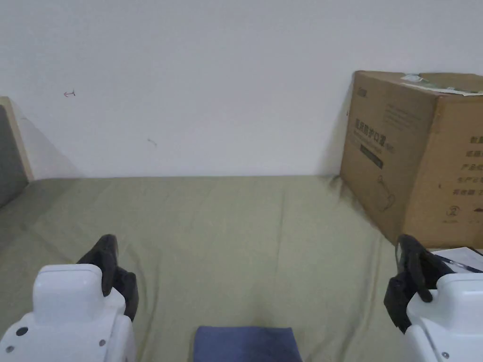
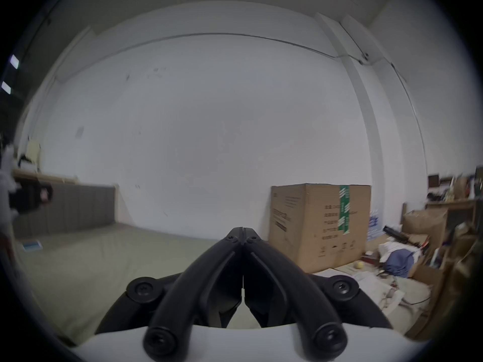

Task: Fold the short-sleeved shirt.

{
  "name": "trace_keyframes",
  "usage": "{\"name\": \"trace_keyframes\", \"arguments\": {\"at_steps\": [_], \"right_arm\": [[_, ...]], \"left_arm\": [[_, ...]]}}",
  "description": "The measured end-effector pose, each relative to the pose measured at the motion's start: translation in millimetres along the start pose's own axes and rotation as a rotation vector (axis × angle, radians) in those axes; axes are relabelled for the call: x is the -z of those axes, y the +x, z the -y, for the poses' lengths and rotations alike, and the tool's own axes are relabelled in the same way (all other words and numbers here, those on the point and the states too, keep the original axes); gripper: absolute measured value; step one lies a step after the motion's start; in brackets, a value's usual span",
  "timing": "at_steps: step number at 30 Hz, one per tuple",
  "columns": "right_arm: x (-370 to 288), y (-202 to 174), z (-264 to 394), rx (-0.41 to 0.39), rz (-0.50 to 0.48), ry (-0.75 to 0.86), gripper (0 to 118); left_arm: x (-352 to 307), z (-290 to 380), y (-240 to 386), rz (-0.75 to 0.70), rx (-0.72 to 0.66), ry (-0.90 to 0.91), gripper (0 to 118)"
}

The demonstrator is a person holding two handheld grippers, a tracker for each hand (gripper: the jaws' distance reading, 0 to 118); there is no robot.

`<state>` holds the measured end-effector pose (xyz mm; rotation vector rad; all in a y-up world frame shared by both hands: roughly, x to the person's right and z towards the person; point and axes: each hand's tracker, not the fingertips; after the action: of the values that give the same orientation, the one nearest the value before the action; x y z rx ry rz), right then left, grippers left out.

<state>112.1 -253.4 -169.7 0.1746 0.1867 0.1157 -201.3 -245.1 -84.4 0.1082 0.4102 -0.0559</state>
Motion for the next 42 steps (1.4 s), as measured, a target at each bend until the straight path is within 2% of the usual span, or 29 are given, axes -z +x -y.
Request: {"name": "trace_keyframes", "arguments": {"at_steps": [1, 3, 13, 16, 18, 20, 22, 25, 26, 28, 31, 35, 36, 37, 39, 40, 41, 42], "right_arm": [[-1, 0, 6, -0.018, -0.013, -0.038, 0], [-4, 2, 9, 0.018, -0.036, -0.09, 0], [-7, 14, -1, 0.081, 0.017, -0.068, 0], [-1, 15, -11, 0.095, 0.014, -0.081, 0], [11, 18, -22, 0.144, -0.058, -0.11, 0], [40, 14, -28, 0.178, -0.192, -0.218, 0], [74, 3, -14, 0.146, -0.311, -0.391, 0], [131, -28, 48, 0.063, -0.526, -0.844, 0], [143, -39, 76, 0.036, -0.567, -0.994, 0], [152, -63, 138, -0.034, -0.604, -1.218, 0], [150, -78, 194, -0.045, -0.608, -1.351, 0], [156, -81, 215, 0.005, -0.6, -1.351, 0], [158, -81, 215, 0.005, -0.603, -1.359, 0], [159, -81, 216, 0.006, -0.605, -1.367, 0], [158, -78, 213, 0.011, -0.609, -1.368, 0], [157, -76, 214, 0.016, -0.613, -1.365, 0], [156, -75, 215, 0.022, -0.618, -1.358, 0], [155, -74, 215, 0.029, -0.619, -1.352, 0]], "left_arm": [[-1, 6, 1, -0.01, 0.008, -0.015, 0], [-4, 14, 3, -0.018, 0.026, -0.039, 0], [-8, 7, -1, -0.051, 0.002, -0.056, 0], [-5, -1, -7, 0.05, -0.02, -0.067, 0], [2, -7, -12, 0.085, -0.039, -0.104, 0], [8, -11, -21, 0.122, -0.057, -0.14, 0], [19, -8, -31, 0.182, -0.108, -0.215, 0], [37, 13, -42, 0.224, -0.206, -0.378, 0], [41, 23, -44, 0.225, -0.234, -0.422, 0], [49, 48, -48, 0.237, -0.283, -0.498, 0], [69, 82, -55, 0.269, -0.35, -0.673, 0], [107, 136, -69, 0.361, -0.536, -0.884, 0], [119, 150, -72, 0.41, -0.626, -0.949, 5], [132, 169, -77, 0.461, -0.738, -1.012, 17], [153, 204, -81, 0.602, -0.947, -1.077, 85], [163, 222, -76, 0.676, -1.038, -1.121, 111], [172, 237, -71, 0.753, -1.086, -1.196, 116], [178, 247, -68, 0.791, -1.16, -1.193, 117]]}}
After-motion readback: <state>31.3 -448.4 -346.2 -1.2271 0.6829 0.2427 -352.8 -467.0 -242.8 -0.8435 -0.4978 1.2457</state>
